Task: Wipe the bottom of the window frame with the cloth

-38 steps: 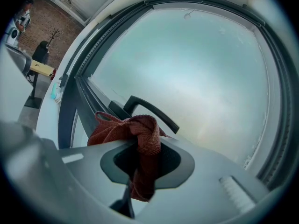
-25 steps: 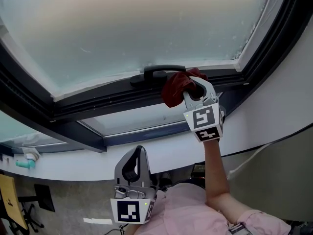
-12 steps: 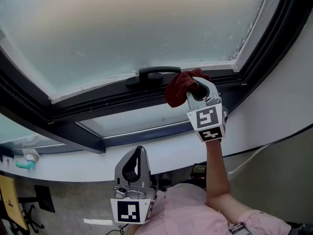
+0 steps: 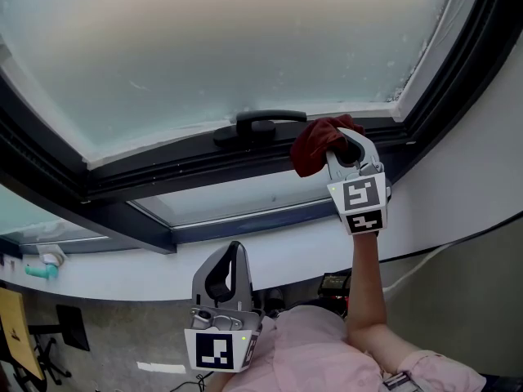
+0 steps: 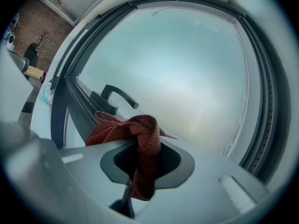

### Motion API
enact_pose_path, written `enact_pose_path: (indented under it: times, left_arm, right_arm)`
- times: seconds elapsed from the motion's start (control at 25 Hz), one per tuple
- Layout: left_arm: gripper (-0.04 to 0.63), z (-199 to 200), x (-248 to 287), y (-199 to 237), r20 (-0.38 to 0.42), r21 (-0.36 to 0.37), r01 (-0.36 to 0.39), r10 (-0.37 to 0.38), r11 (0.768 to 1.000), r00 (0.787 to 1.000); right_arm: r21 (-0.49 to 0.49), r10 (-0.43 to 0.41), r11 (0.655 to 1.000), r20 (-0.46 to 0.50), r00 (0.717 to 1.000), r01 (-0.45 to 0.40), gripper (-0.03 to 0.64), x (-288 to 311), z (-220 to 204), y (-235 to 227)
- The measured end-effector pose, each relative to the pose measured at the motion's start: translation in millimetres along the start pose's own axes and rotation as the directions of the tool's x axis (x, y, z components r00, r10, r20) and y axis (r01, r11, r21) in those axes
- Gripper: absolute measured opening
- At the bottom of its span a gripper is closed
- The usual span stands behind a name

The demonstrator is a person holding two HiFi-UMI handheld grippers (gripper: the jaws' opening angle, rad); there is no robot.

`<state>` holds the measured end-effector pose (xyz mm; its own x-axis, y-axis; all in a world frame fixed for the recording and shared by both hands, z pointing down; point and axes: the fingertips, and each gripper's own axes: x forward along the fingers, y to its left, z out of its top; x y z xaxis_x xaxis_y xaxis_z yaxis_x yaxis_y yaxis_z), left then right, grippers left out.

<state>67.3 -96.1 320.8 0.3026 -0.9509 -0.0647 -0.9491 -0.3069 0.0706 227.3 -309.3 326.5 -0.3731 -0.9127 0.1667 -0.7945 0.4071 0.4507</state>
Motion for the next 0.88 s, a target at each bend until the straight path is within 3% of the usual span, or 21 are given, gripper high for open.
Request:
enact_pose_path:
  times: [0.88]
  left_arm:
    - [-0.003, -1.1, 8.3, -0.5, -0.004, -0.003, 0.012, -0.013, 1.0, 1.0]
  right_arm:
    - [0.035, -0.074, 0.997, -0.03, 0.997, 0.075, 0.071, -8.1, -26.3, -47.6]
